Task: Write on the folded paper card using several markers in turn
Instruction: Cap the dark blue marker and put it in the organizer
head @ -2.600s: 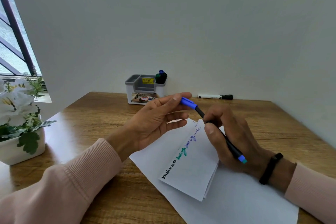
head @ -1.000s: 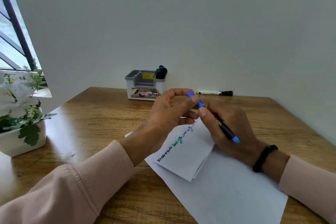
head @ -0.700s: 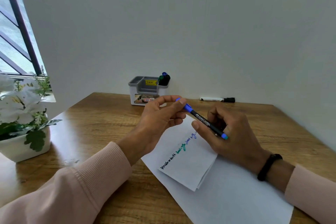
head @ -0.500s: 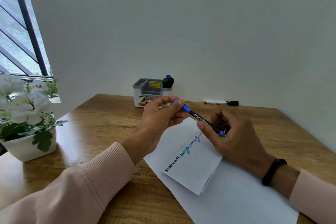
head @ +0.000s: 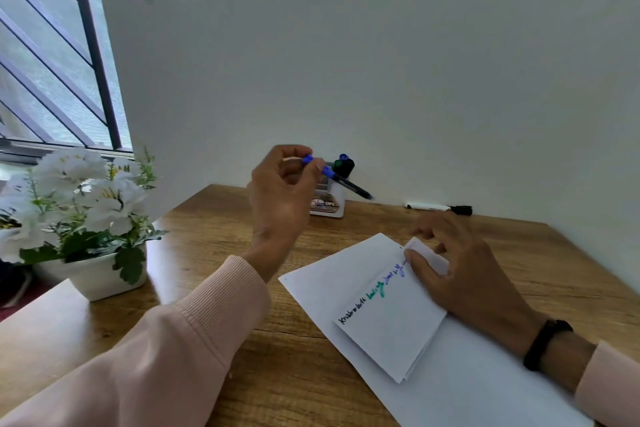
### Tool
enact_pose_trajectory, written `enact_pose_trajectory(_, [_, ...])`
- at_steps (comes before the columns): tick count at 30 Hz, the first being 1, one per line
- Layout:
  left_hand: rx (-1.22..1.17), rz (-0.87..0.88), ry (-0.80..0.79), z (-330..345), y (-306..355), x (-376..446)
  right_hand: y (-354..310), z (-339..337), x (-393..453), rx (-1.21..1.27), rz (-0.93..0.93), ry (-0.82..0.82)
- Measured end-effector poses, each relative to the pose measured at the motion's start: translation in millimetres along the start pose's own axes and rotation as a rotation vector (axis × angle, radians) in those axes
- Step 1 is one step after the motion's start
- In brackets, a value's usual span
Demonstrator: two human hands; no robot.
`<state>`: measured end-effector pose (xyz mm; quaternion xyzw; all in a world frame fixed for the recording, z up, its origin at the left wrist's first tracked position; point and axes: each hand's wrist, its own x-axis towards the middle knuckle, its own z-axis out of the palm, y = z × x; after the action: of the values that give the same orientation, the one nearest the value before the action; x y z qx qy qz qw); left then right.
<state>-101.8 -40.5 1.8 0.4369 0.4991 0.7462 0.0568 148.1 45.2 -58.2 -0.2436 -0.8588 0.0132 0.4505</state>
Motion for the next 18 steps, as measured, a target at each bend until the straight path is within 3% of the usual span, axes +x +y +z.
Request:
enact_pose_trajectory(3, [0.084,0.136,0.173,-14,0,12,-3,-2,-1,-0.005,0.019,-0.039])
enact_pose_trajectory(7, [0.134,0.169,0.302,-25,-4,24,-8,-4,0,-0.001,0.031,-0.061])
enact_pose_trajectory(14, [0.226,0.214,0.351,-32,-19,27,-13,-6,0,0.02,0.037,-0.075])
enact_pose_trajectory(18, [0.299,0.249,0.294,-33,-29,25,-14,-6,-1,0.027,0.037,-0.081])
